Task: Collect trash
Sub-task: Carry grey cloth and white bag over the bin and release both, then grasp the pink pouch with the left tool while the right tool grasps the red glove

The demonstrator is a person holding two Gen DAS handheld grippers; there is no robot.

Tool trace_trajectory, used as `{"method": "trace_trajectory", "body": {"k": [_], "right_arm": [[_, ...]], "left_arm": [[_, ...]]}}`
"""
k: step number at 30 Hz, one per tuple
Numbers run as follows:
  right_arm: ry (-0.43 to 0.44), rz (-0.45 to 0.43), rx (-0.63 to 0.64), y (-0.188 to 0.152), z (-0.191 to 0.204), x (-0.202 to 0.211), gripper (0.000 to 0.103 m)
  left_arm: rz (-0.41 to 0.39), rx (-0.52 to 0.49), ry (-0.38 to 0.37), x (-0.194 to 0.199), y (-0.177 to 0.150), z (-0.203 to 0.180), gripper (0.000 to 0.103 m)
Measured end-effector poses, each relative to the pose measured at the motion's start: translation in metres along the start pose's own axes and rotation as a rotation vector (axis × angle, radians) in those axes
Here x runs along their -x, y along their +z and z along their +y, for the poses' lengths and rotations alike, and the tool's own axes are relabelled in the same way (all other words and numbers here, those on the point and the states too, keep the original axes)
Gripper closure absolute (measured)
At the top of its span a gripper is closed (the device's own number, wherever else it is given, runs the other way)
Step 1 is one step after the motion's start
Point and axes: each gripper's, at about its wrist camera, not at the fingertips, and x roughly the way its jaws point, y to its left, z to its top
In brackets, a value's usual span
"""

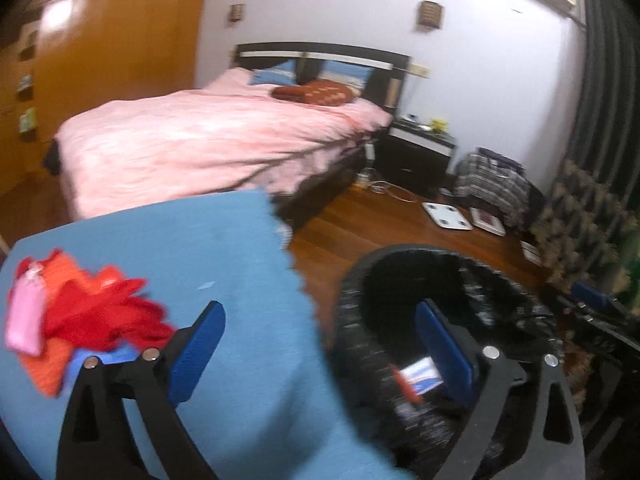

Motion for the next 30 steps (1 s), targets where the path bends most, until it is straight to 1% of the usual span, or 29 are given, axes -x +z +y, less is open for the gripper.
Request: {"method": "trace_trajectory", "body": {"k": [2,6,13,17,19,20,23,25,26,28,29,30], "right_arm": [[0.033,0.001,0.013,0.002,0.016,-0.001,0.010],[0.113,0.018,0.063,0.005,0.059,-0.010,0.010],[0.223,0.038,0.152,0.007,0.137,-0.025,0.010],[0.269,0.051,0.183,0.007,0.175,-0.035,0.010],[0.280,0.058,0.195,0.007,0.187,-0.040,0.010],[0.289,0.067,0.205,0.006,0.196,-0.044,0.010],[0.306,0.081,0.220,0.005,0.211,-0.051,0.010],[0.311,0.087,0.231,0.003,0.218,-0.055,0.010],[0.313,0.091,0.239,0.002,0.222,-0.056,0.010],[0.317,0.096,0.253,0.000,0.228,-0.059,0.010],[0.320,0.100,0.258,-0.001,0.232,-0.061,0.010],[0.322,0.103,0.260,-0.002,0.233,-0.063,0.010]], "left_arm": [[-0.007,0.011,0.051,0.007,-0.005,0.016,0.009],[-0.031,0.025,0.166,0.026,-0.018,0.055,0.009],[-0.037,0.082,0.325,0.044,-0.031,0.125,0.009],[-0.049,0.122,0.388,0.049,-0.034,0.158,0.009],[-0.058,0.134,0.416,0.050,-0.033,0.173,0.009],[-0.060,0.138,0.420,0.048,-0.032,0.178,0.010],[-0.048,0.145,0.423,0.041,-0.030,0.191,0.020],[-0.034,0.146,0.414,0.037,-0.030,0.198,0.031],[-0.028,0.146,0.408,0.035,-0.030,0.199,0.034],[-0.017,0.144,0.397,0.032,-0.032,0.198,0.047],[-0.015,0.143,0.397,0.032,-0.035,0.198,0.050],[-0.014,0.141,0.396,0.032,-0.036,0.199,0.056]]}}
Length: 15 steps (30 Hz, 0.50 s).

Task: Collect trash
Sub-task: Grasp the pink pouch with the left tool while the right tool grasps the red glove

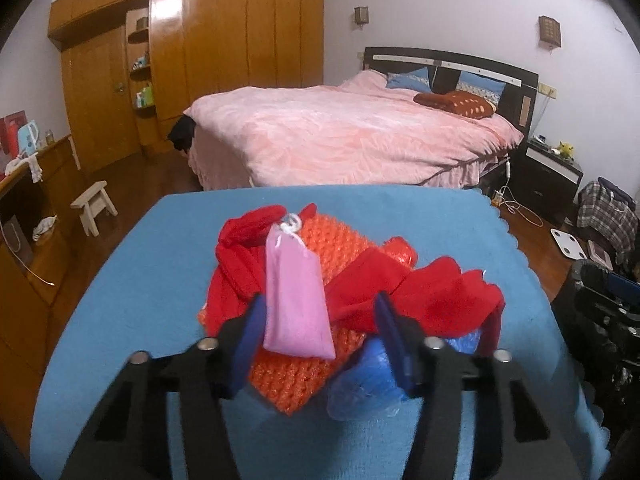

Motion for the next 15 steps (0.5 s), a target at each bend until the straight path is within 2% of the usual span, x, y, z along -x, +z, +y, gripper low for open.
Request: {"method": "trace_trajectory", "body": {"k": [3,6,15], "right_arm": [[0.014,0.008,0.005,-0.001,0.006,-0.005,0.010],[0.043,0.008,0.006,0.000,0.013,-0.010,0.010],[0.134,0.004,0.036,0.011,0.053,-0.029,0.010]], "left_arm": [[0.005,0.000,-0.004,0.001,-0.004,-0.002,0.077],[0.009,0.006,-0.019,0.002,-0.008,0.001,0.088],[-0.006,0.033,-0.003,0.008,-0.008,0.024,0.093]]}}
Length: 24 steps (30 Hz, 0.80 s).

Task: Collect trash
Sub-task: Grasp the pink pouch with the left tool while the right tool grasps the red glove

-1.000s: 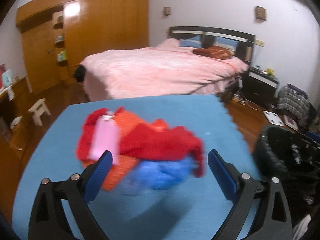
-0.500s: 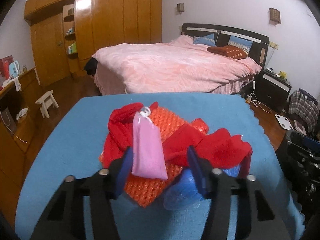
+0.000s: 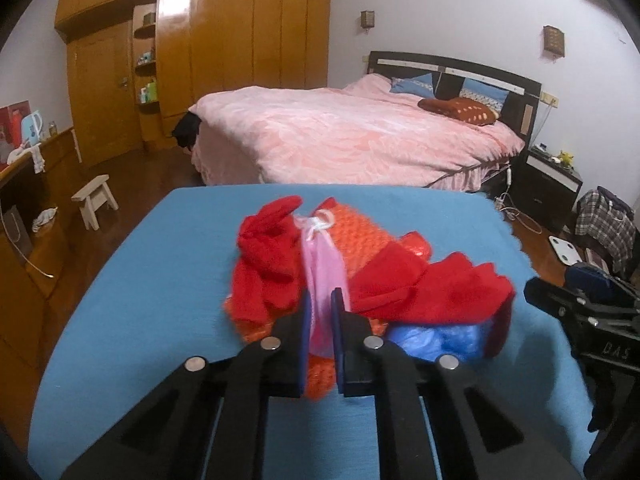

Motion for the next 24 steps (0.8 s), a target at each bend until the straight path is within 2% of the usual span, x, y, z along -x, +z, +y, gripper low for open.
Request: {"method": "trace_trajectory", "body": {"k": [8,10,14,19,21,24], "right_arm": [[0.056,0.040,0.053,0.007,0.035,-0.031,0.012],[0.065,0.057,0.063,0.007,0.037,-0.037,0.020],[0.069,0.077,0.057,0.004,0.038,-0.047,0.028],[0.084,0.066,0.049,-0.003,0.040,-0.052,0.050],[0.086,0.051,0.064,-0.005,0.043,-0.052,0.063],[0.088,0.029,0.080,-0.006,0.046,-0.050,0.073]], "left_arm": [[0.035,0.017,0.009,-0.010,-0.005,0.017,0.094],[0.039,0.021,0.006,-0.012,-0.007,0.018,0.094],[0.044,0.029,0.004,-0.014,-0.010,0.021,0.094],[0.044,0.042,0.012,-0.018,-0.014,0.023,0.094],[0.043,0.035,0.022,-0.020,-0.017,0.022,0.094],[0.047,0.028,0.031,-0.023,-0.020,0.020,0.094]]}}
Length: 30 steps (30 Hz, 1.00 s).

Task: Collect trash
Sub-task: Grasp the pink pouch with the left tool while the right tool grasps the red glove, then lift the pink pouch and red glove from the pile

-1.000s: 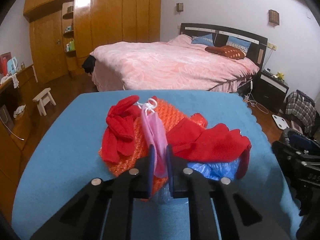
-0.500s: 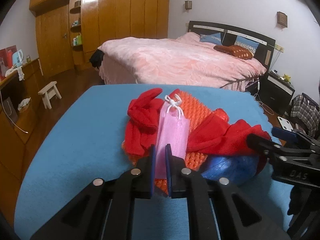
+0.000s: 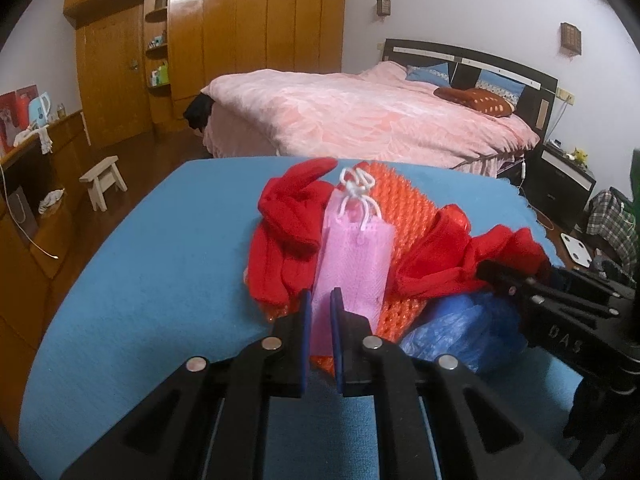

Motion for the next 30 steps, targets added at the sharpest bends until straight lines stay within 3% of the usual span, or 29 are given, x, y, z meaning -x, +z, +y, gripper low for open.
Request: {"method": "trace_trajectory", "body": {"k": [9,16,30], "right_arm": [[0.023,-0.027,0.000,-0.001,-0.002,0.007,0.072],[0.049,-0.050,-0.001,0.001,-0.004,0.022,0.087],[0.047,-0.086,-0.052,0.001,-0.023,0.072,0.089]], "left_arm": [[-0.007,-0.005,0.013,0.000,-0.004,-0.002,0.094],[-0.011,-0.006,0.008,0.003,-0.003,-0.001,0.094],[-0.078,-0.070,-0.097,0.042,0.011,-0.038,0.094]]}}
